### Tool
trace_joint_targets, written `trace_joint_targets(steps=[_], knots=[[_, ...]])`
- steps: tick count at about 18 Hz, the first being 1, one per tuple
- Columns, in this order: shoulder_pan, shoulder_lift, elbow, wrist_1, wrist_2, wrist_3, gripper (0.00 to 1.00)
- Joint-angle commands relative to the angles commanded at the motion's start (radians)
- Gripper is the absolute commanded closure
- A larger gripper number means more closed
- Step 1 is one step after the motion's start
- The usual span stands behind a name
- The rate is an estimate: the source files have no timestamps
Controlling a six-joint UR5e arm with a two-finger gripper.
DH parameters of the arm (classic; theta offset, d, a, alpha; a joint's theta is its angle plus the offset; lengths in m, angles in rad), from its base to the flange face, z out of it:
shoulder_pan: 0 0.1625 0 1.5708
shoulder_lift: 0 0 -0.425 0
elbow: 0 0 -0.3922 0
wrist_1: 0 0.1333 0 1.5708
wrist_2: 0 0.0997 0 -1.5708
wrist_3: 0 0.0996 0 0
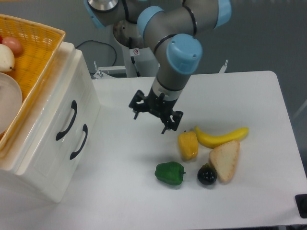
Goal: Slide open the top white drawer
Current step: 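Move the open gripper toward the upper drawer's black handle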
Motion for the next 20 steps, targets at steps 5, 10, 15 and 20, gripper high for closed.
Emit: trace_joint_targets(steps=[5,10,15,20], knots=[[-0.026,0.002,0.006,-0.026,-0.015,-0.072,0.00],[-0.080,0.002,0.009,-0.035,-0.078,-0.173,0.00],[-0.113,0.011,0.020,-0.064,-0.098,-0.192,0.00],[-0.147,0.000,0.032,-0.071,-0.098,-0.272,0.00]])
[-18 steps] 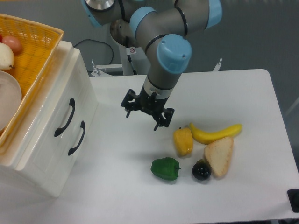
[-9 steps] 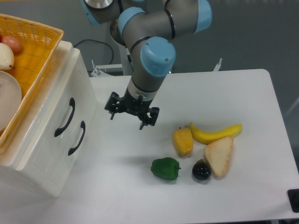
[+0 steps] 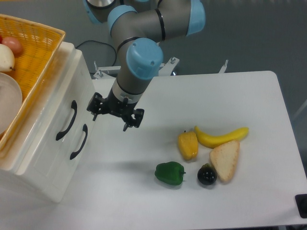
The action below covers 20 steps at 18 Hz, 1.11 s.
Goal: Slide open the top white drawer
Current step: 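Move the open gripper toward the upper drawer's black handle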
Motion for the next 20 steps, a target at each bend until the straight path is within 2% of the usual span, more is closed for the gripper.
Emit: trace_joint_targets(steps=[9,20], knots=[[-0.020,-0.005,0.008,-0.021,-0.029,-0.071,0.00],[-0.055,-0.023,0.011,-0.025,-0.031,-0.072,0.00]])
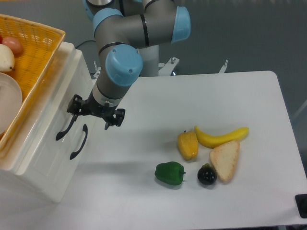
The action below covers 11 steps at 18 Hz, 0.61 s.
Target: Slide open the top white drawer
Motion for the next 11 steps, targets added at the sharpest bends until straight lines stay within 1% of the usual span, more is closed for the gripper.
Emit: trace_joint_targets(steps=[11], knots=[[-0.011,-0.008,0.003,-0.002,-0.008,0.009,0.00]])
